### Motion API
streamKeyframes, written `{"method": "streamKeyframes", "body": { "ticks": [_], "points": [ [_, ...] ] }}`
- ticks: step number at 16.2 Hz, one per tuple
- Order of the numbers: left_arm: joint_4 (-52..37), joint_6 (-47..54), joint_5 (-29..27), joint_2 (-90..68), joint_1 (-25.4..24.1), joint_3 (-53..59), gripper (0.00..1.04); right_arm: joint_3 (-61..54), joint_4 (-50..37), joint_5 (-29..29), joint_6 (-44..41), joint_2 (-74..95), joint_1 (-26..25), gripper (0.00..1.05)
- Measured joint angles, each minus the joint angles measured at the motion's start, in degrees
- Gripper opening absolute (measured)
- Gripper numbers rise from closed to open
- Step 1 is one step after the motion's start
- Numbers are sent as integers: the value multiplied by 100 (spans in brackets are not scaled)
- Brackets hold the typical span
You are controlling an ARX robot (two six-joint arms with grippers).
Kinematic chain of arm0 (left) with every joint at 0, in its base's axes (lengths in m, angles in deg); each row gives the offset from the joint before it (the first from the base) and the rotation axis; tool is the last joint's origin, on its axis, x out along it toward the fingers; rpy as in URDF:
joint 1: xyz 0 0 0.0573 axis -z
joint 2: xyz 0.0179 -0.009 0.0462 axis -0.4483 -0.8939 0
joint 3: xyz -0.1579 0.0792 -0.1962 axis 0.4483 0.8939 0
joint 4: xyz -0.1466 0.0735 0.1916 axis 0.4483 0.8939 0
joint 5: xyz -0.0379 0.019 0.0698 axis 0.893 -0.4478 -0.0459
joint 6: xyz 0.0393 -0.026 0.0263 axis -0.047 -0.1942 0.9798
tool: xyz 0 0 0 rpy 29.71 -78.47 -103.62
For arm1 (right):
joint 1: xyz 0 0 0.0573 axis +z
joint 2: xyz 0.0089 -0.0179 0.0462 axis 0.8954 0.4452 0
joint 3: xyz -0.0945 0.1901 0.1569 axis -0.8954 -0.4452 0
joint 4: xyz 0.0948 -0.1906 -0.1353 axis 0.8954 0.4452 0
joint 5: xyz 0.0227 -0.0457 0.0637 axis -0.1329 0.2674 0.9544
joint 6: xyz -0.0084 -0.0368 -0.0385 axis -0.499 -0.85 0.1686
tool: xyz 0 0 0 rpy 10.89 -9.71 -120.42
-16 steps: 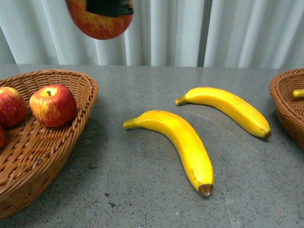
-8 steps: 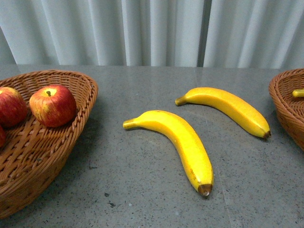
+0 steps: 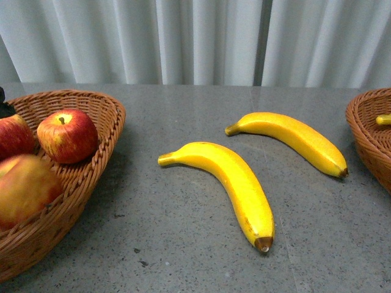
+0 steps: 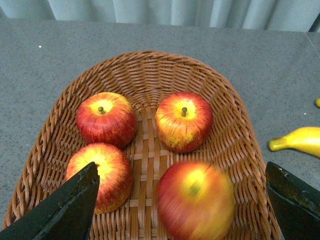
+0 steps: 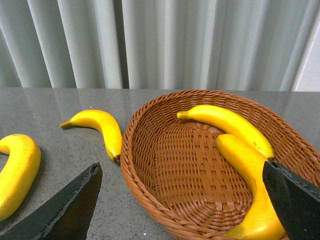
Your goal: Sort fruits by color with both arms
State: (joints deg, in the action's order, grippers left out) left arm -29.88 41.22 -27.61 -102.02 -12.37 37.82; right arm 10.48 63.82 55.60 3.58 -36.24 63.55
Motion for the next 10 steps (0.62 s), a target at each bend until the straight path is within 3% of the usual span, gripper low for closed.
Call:
{"method": "streamKeyframes", "body": {
  "ticks": [6, 9, 10],
  "points": [
    [-142, 710, -72, 918, 103, -382, 98, 0, 0, 0, 0, 0, 0, 98],
    [-140, 1110, -424, 1410, 352, -575, 97, 0, 2, 0, 2, 0, 0, 98],
    [-337, 970, -142, 1652, 286, -428, 87, 0, -2, 0, 0, 0, 0, 98]
  ]
}}
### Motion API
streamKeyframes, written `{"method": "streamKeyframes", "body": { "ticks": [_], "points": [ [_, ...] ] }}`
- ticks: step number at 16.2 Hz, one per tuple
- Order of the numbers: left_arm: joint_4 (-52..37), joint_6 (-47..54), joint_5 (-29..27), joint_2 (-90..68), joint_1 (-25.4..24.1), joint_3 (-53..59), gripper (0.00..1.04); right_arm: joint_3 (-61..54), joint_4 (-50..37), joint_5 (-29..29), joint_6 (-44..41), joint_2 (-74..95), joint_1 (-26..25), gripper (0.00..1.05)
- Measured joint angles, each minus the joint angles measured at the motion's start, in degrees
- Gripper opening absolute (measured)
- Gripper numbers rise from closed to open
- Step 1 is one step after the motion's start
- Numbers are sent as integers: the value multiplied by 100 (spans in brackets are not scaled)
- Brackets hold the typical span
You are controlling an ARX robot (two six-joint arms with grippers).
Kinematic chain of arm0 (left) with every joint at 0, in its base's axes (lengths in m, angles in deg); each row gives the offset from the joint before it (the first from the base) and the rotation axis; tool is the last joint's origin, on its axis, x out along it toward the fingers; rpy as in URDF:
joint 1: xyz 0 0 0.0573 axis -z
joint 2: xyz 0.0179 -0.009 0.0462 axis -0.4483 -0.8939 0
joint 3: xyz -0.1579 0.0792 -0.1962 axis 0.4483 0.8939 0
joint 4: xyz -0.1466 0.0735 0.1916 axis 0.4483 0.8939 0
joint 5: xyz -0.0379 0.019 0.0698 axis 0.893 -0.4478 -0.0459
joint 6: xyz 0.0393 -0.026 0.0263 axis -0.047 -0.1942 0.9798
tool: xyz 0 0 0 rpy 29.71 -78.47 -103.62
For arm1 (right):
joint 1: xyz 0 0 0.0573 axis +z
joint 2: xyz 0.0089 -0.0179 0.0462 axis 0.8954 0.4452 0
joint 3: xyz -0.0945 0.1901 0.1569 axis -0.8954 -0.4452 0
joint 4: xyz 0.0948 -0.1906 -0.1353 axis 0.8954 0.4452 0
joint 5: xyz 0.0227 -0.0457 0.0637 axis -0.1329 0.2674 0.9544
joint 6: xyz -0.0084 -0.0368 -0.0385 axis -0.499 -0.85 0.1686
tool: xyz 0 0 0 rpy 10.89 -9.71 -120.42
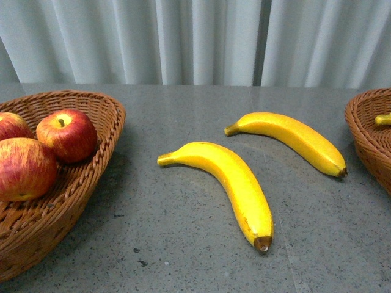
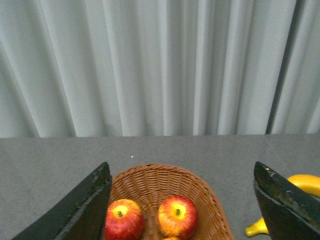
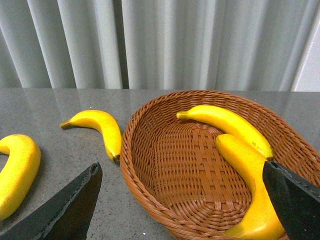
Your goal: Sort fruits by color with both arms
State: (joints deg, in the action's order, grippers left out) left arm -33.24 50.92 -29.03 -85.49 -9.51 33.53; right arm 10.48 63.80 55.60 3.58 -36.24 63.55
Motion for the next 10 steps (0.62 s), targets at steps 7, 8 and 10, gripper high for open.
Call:
{"method": "streamKeyframes", "body": {
  "ticks": [7, 8, 10],
  "points": [
    [-389, -352, 1019, 1628, -955, 2170, 3, 0, 2, 0, 0, 0, 0, 98],
    [-398, -369, 1272, 1766, -1154, 2332, 2, 0, 4, 0, 0, 0, 0, 98],
    [-400, -376, 1681, 1969, -1757, 2573, 1, 0, 4, -2, 2, 0, 0, 98]
  ]
}}
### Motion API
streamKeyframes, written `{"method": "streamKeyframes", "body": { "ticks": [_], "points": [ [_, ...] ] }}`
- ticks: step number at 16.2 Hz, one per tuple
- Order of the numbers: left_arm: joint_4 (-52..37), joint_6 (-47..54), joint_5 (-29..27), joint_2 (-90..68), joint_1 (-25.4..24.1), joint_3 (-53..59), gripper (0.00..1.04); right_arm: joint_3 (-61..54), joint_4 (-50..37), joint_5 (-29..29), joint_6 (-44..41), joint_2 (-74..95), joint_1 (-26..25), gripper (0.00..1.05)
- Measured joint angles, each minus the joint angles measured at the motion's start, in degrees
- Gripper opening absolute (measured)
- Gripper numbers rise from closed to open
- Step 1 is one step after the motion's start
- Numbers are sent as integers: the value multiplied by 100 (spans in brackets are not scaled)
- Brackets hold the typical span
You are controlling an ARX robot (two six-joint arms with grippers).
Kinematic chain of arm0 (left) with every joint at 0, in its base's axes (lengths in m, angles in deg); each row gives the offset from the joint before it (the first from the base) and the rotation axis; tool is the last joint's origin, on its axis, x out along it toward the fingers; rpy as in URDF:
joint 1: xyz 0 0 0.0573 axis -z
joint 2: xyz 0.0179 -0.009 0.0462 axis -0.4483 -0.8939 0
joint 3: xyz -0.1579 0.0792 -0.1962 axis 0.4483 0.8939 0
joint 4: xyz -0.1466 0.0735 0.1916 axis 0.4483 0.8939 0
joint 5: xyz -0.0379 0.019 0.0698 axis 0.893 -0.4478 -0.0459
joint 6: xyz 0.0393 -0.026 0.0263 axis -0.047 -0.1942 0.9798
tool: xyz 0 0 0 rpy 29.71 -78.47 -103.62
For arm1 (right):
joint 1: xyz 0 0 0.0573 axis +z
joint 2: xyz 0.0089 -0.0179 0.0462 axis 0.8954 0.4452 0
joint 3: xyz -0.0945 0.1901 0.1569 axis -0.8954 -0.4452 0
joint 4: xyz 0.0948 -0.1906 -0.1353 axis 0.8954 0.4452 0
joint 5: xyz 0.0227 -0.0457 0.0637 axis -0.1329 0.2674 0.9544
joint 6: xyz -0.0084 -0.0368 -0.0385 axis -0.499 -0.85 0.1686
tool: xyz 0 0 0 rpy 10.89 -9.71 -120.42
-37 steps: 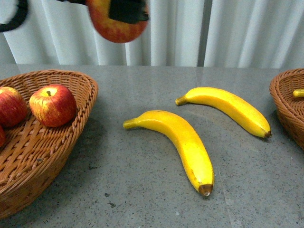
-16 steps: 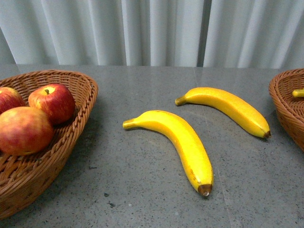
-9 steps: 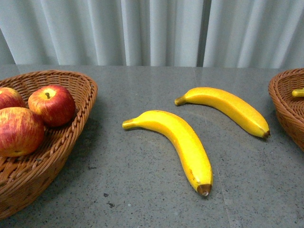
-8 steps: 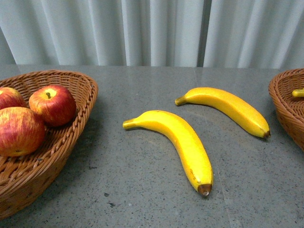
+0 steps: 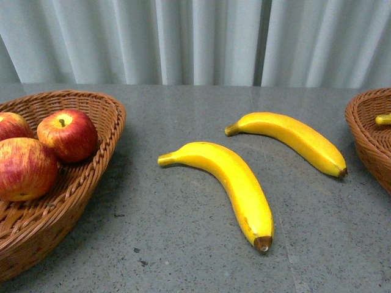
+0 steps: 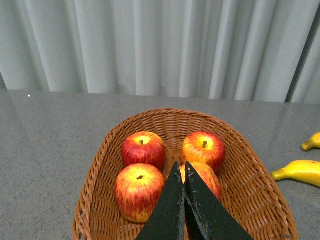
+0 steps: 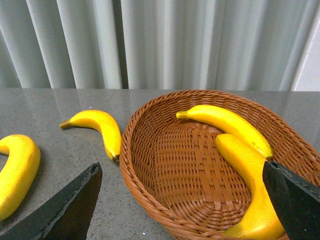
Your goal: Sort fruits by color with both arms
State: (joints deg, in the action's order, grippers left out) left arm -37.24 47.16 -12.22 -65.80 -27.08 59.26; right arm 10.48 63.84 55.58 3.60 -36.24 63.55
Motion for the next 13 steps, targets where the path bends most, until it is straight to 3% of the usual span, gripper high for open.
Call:
{"method": "streamKeyframes", "body": {
  "ticks": [11, 13],
  "points": [
    [57, -2, 101, 629, 50, 529, 1, 0, 0, 2, 0, 0, 0, 98],
    [846, 0, 101, 1311, 50, 640, 1, 0, 0, 2, 0, 0, 0, 98]
  ]
}}
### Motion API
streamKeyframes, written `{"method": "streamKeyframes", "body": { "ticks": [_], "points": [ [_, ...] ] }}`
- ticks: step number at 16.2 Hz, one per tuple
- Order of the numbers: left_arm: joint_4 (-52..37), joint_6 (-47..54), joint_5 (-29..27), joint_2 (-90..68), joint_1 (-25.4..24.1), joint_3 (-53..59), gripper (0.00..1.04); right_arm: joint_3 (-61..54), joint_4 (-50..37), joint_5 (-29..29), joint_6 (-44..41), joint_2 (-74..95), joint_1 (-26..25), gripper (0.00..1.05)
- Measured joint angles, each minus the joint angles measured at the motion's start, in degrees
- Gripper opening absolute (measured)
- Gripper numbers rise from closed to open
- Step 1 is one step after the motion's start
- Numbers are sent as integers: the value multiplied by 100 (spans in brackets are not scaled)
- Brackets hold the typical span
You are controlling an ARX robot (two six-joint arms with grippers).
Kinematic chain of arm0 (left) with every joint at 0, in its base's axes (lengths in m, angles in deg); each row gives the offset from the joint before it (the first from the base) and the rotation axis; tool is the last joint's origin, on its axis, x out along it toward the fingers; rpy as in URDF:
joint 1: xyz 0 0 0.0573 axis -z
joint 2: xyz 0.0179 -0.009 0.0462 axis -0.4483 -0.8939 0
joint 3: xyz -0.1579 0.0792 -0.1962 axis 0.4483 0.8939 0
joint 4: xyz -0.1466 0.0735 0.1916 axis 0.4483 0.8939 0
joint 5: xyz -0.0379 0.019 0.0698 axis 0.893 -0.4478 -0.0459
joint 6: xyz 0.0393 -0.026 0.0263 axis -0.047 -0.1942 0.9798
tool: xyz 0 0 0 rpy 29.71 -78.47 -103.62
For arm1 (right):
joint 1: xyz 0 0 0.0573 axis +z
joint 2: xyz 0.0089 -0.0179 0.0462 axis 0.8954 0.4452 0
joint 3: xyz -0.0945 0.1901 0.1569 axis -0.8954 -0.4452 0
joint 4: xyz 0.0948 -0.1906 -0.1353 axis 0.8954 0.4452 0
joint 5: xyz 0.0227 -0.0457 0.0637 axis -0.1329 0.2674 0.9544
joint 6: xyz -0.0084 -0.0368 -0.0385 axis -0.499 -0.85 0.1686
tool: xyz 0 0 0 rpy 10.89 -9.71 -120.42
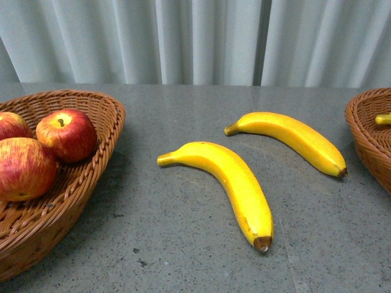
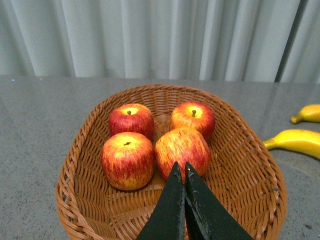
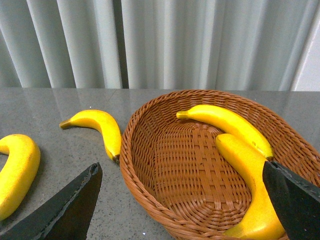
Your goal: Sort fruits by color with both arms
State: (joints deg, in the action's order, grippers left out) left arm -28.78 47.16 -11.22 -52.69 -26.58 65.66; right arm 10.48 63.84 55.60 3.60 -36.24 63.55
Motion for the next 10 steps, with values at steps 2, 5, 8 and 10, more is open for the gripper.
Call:
{"method": "streamKeyframes", "body": {
  "ticks": [2, 5, 8, 10],
  "points": [
    [-57, -2, -2, 236, 0, 26, 1, 0, -2, 0, -2, 0, 0, 98],
    [7, -9, -26, 404, 0, 225, 1, 0, 4, -2, 0, 0, 0, 98],
    [-35, -9, -4, 417, -2, 225, 1, 0, -4, 0, 0, 0, 0, 98],
    [-37, -9, -4, 417, -4, 225, 1, 0, 0, 0, -2, 0, 0, 98]
  ]
}}
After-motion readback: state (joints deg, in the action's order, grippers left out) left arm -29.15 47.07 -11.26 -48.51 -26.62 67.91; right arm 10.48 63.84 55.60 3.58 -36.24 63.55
